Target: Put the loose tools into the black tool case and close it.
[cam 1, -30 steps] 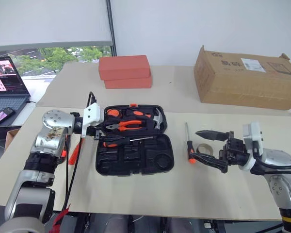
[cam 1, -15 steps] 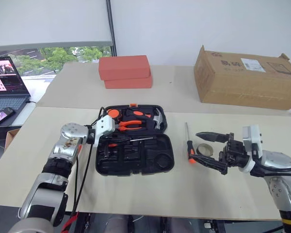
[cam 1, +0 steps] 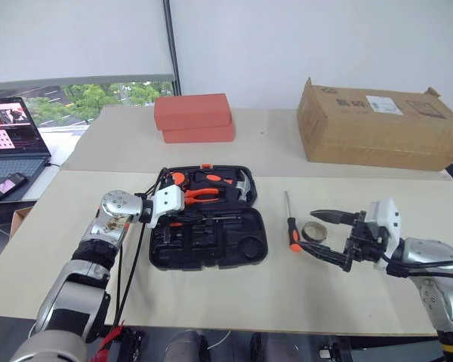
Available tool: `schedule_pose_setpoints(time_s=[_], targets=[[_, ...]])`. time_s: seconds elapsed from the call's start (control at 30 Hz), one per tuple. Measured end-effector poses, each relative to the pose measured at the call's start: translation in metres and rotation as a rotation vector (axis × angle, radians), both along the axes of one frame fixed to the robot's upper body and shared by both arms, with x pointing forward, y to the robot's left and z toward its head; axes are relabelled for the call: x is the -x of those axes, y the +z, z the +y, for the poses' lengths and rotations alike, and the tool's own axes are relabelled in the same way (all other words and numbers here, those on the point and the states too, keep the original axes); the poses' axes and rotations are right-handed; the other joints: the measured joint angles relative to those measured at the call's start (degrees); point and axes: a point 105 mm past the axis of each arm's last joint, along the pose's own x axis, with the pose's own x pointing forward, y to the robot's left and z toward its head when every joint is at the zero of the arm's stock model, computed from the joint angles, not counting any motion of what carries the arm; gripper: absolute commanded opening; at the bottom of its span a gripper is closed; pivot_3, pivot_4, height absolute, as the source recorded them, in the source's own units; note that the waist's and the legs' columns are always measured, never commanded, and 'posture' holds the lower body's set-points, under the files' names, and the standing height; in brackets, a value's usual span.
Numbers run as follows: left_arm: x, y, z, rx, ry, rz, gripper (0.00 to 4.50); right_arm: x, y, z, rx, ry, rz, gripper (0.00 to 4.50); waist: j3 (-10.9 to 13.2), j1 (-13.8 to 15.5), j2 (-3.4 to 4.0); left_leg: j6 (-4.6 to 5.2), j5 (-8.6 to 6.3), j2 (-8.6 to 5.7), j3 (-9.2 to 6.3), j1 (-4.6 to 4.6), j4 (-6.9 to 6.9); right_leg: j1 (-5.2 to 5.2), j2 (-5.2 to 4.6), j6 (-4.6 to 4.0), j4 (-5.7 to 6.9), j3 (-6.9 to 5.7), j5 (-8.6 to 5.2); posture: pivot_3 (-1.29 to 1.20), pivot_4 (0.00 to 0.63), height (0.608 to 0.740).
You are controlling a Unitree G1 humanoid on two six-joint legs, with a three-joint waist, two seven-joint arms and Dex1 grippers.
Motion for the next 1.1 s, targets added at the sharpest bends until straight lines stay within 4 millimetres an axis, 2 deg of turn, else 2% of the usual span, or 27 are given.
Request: schedule_pose_setpoints(time_s=[0.13,0.23,0.3,0.33,0.43,0.5,0.57,0.63,0.73,0.87,1.03,1.1], targets=[[0.004,0.003,0.004,0.088,0.014,0.067,0.02,-0.005,-0.007,0.006,0.025,-0.046,0.036,4.50,0.01,-0.31,-0.02,-0.01,0.13,0.05,-0.06,-0.40,0.02,-0.35,0.04,-0.07,0.02,0.00,0.03,0.00,0.150,0.711],[0.009,0.014,0.007,0.160,0.021,0.100,0.72,-0.021,-0.008,0.010,0.055,-0.143,0.051,4.50,0.02,-0.62,-0.03,0.04,0.26,-0.05,-0.01,-1.21,0.02,-1.15,0.18,-0.23,0.06,0.07,0.14,0.00,0.150,0.711],[0.016,0.031,0.010,0.219,0.005,0.119,1.47,-0.030,-0.011,0.013,0.081,-0.202,0.086,4.50,0.05,-1.00,-0.09,-0.48,0.58,-0.07,0.01,-1.38,0.09,-1.24,0.23,-0.55,0.08,-0.03,0.34,0.00,0.150,0.711],[0.021,0.044,0.013,0.243,-0.008,0.123,1.97,-0.035,-0.010,0.015,0.093,-0.229,0.104,4.50,0.06,-1.10,-0.09,-0.49,0.58,-0.06,0.00,-1.45,0.06,-1.27,0.27,-0.53,0.00,-0.04,0.32,0.00,0.150,0.711],[0.034,0.077,0.018,0.268,-0.046,0.105,2.91,-0.041,-0.010,0.017,0.110,-0.281,0.155,4.50,0.06,-0.97,-0.09,-0.45,0.54,-0.10,-0.01,-1.46,-0.05,-1.24,0.27,-0.42,-0.16,-0.05,0.21,0.00,0.150,0.711],[0.051,0.090,0.020,0.263,-0.085,0.143,3.68,-0.048,-0.008,0.019,0.126,-0.323,0.194,4.50,0.06,-1.03,-0.08,-0.40,0.50,-0.16,-0.01,-1.47,-0.10,-1.21,0.22,-0.38,-0.28,-0.04,0.19,0.00,0.150,0.711],[0.070,0.092,0.021,0.238,-0.115,0.202,4.43,-0.055,-0.006,0.022,0.152,-0.358,0.250,4.50,0.08,-1.13,-0.07,-0.34,0.46,-0.17,-0.01,-1.46,-0.07,-1.20,0.19,-0.33,-0.26,-0.03,0.17,0.00,0.150,0.711],[0.081,0.094,0.019,0.212,-0.139,0.219,4.43,-0.059,-0.006,0.022,0.172,-0.382,0.300,4.50,0.08,-1.10,-0.08,-0.17,0.35,-0.16,-0.03,-1.41,-0.08,-1.17,0.19,-0.30,-0.24,-0.04,0.15,0.00,0.150,0.711],[0.095,0.095,0.014,0.180,-0.163,0.212,4.43,-0.061,-0.018,0.024,0.222,-0.411,0.389,4.50,0.09,-0.60,-0.07,0.07,0.20,-0.17,-0.11,-1.42,-0.09,-1.15,0.18,-0.28,-0.20,-0.08,0.13,0.00,0.150,0.711],[0.104,0.093,0.008,0.179,-0.162,0.219,4.43,-0.066,-0.032,0.023,0.282,-0.435,0.454,4.50,0.09,-0.57,-0.07,-0.12,0.31,-0.18,-0.06,-1.42,-0.07,-1.17,0.18,-0.29,-0.15,-0.05,0.14,0.00,0.150,0.711],[0.111,0.092,0.007,0.172,-0.142,0.210,4.50,-0.071,-0.038,0.021,0.334,-0.440,0.477,3.16,0.09,-0.74,-0.07,-0.27,0.40,-0.18,-0.06,-1.41,-0.09,-1.17,0.19,-0.30,-0.17,-0.04,0.15,0.00,0.150,0.711],[0.111,0.094,0.007,0.170,-0.132,0.198,4.50,-0.073,-0.039,0.023,0.350,-0.436,0.473,2.39,0.09,-0.81,-0.07,-0.27,0.40,-0.18,-0.06,-1.41,-0.08,-1.16,0.19,-0.29,-0.17,-0.05,0.14,0.00,0.150,0.711]])
